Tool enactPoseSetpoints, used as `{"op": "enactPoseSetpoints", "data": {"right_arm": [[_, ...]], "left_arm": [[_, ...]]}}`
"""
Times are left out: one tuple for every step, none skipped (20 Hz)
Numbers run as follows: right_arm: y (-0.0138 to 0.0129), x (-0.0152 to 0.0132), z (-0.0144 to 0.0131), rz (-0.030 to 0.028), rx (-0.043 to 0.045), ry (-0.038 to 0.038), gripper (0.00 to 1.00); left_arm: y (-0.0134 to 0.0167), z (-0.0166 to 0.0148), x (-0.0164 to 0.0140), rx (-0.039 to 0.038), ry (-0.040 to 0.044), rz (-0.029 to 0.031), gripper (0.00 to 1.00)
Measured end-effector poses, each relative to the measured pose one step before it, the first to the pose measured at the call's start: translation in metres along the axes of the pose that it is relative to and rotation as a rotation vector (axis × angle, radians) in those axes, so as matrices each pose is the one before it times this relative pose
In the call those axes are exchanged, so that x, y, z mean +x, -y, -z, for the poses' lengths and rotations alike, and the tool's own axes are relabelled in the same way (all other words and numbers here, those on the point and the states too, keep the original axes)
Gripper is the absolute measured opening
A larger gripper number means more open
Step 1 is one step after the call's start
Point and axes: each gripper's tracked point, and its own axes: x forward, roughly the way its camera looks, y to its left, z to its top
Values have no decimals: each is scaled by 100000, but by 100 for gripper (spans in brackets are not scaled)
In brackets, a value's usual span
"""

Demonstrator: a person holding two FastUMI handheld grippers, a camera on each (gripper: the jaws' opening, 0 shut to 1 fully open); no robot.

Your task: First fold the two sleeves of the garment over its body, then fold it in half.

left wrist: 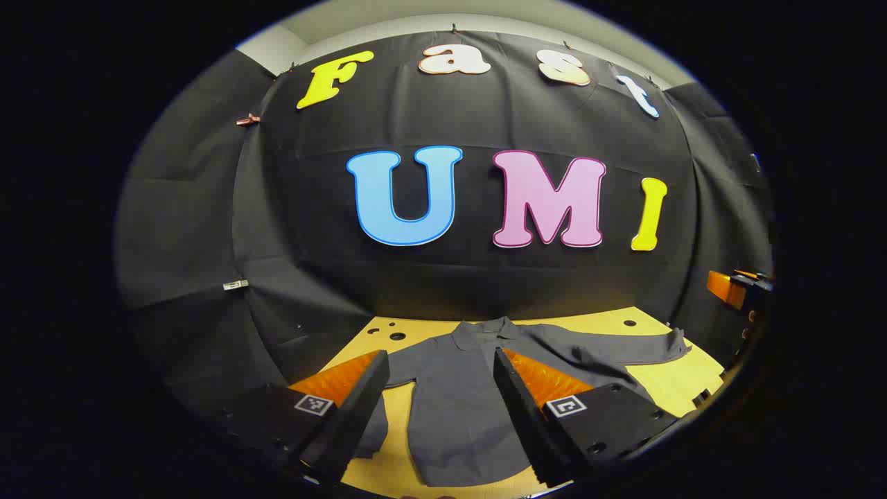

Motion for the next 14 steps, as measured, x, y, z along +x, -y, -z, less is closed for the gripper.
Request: {"op": "enactPoseSetpoints", "data": {"right_arm": [[-23,398,80,-681,-706,-295,98],[-43,418,290,-1038,-718,-394,98],[-49,364,187,-967,-683,-336,98],[-35,333,165,-1031,-661,-268,98],[-20,302,190,-997,-984,-276,98],[-147,262,178,-1635,-1140,-77,98],[-178,370,119,-1759,-1050,76,98],[-6,378,95,-1254,-618,476,98],[-63,283,-11,-1319,118,395,97],[-265,335,156,-1733,128,215,97],[-85,391,259,-1401,-1,-92,98],[3,515,428,-1570,-514,-807,98],[-58,511,561,-2156,-323,-1005,98],[-201,516,336,-2590,-300,-210,98]], "left_arm": [[46,-44,148,-169,-352,-506,95],[81,63,222,-215,-590,-213,96],[102,68,195,-188,-509,-394,95],[55,300,204,-179,-384,-515,96],[34,10,130,-243,-456,-632,95],[-10,156,158,-444,-408,-522,95],[108,-76,99,-489,-339,-253,95],[43,306,182,-338,-229,-345,95],[-20,-82,175,9,-16,-807,95],[44,301,269,132,-211,-1136,96],[166,88,244,-106,-468,-1454,95],[90,436,247,-849,-737,-2139,96],[-6,162,222,-601,33,-1355,96],[-113,121,222,-565,1471,-1916,96]]}}
